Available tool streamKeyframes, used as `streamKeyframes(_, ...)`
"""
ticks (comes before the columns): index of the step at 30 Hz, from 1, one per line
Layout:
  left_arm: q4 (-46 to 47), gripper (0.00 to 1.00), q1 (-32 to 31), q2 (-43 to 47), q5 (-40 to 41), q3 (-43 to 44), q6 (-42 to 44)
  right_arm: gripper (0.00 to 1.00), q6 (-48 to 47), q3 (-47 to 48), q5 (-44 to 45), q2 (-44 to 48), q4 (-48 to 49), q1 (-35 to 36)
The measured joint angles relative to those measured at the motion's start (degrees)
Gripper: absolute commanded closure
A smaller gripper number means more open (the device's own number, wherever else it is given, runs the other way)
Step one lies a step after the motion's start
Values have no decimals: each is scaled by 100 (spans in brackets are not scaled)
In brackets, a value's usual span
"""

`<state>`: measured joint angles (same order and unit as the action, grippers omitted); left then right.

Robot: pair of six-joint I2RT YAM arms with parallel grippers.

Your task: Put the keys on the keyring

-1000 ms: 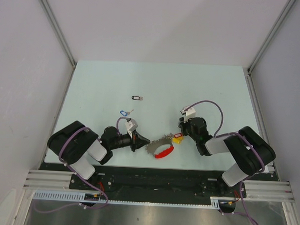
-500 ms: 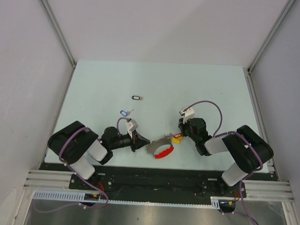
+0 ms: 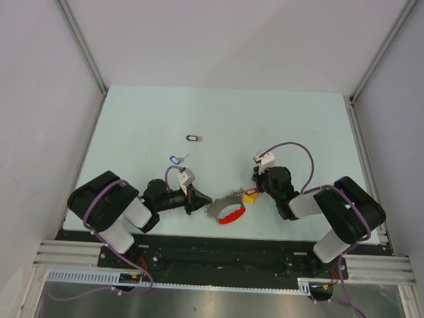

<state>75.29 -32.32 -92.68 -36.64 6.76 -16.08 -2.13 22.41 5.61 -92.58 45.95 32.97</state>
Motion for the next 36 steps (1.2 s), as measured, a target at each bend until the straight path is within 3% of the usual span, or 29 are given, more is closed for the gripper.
streamKeyframes(6, 0, 100, 0, 0, 0, 0, 0, 87, -13, 35, -2, -66, 39, 0)
streamKeyframes(13, 0, 100, 0, 0, 0, 0, 0, 100, -57, 50, -7, -101, 61, 0)
streamKeyframes(21, 0, 99, 0, 0, -2, 0, 2, 100, -114, 55, -52, -13, -66, 7)
streamKeyframes(36, 0, 100, 0, 24, -273, 0, 105, 100, -129, 323, -988, 1849, -1996, 173)
